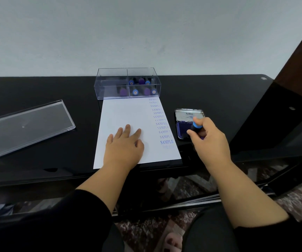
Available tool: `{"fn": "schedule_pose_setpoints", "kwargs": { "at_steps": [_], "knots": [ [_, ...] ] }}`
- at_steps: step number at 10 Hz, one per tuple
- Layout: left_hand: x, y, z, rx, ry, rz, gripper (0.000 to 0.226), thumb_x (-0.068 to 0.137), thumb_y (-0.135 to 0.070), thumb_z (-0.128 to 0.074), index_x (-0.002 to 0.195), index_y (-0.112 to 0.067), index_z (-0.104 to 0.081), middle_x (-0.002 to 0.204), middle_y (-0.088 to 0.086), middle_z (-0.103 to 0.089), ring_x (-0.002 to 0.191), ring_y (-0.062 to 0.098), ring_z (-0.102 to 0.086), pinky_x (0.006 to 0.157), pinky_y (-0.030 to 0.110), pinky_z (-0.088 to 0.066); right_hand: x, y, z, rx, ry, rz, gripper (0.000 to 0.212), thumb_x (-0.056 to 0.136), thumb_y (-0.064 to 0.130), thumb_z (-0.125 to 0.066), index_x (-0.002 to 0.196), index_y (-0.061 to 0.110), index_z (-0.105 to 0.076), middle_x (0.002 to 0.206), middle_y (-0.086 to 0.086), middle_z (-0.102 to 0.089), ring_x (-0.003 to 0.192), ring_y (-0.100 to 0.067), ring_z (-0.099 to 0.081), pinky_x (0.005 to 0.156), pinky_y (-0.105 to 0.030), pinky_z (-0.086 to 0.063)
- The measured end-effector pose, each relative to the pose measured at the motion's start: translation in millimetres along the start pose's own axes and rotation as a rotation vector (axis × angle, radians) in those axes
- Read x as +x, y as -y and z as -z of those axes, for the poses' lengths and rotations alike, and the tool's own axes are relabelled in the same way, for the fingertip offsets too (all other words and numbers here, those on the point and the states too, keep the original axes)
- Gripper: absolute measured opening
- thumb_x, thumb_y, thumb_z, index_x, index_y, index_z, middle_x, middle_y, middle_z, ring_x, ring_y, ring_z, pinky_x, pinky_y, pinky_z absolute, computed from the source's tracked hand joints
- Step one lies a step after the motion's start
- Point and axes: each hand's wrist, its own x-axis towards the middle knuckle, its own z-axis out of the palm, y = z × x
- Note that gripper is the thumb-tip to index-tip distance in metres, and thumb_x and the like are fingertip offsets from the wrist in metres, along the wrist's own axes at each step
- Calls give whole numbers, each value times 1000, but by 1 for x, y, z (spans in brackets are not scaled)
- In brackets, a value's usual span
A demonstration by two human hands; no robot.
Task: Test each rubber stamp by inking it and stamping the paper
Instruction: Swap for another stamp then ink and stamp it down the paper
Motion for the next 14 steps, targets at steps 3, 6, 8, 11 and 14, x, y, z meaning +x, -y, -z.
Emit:
{"fn": "schedule_pose_setpoints", "kwargs": {
  "at_steps": [3, 6, 8, 11, 14],
  "knots": [
    [0, 0, -1, -18, -24, -3, 50, 100, -32, -23, 149, -36, -21, 160, -2, -7, 147, 18, -3, 118, 39, 0, -31, 13, -8, -2, 119, 93, 23, 85, 23, -67, 107, 27, -60, 91, 19, -60, 77, -1, -58, 72, -15, -43],
    [0, 1, -2, -26, -28, -2, 50, 100, -32, -23, 149, -36, -22, 160, -2, -7, 147, 17, -3, 118, 39, 0, -33, 16, -16, -101, 148, 164, 24, 86, 26, -65, 110, 26, -59, 93, 20, -55, 80, -8, -57, 75, -25, -48],
    [1, 1, -4, -27, -31, -4, 50, 100, -32, -23, 149, -36, -22, 160, -2, -7, 147, 17, -3, 118, 39, 1, -30, 15, -22, -126, 170, 161, 26, 88, 26, -63, 114, 27, -59, 99, 15, -60, 82, -8, -56, 73, -22, -43],
    [0, 1, -2, -19, -24, -5, 50, 100, -31, -22, 149, -36, -22, 160, -1, -7, 147, 18, -3, 118, 39, 1, -30, 15, -23, -145, 174, 183, 26, 89, 25, -61, 115, 26, -58, 107, 10, -64, 85, -11, -58, 74, -23, -45],
    [0, 1, -3, -24, -28, -5, 49, 100, -31, -23, 149, -36, -23, 160, -2, -7, 147, 17, -4, 118, 38, 0, -20, 13, -14, 46, 63, 105, 24, 85, 21, -66, 107, 25, -59, 91, 22, -57, 75, -2, -58, 71, -14, -40]
  ]
}}
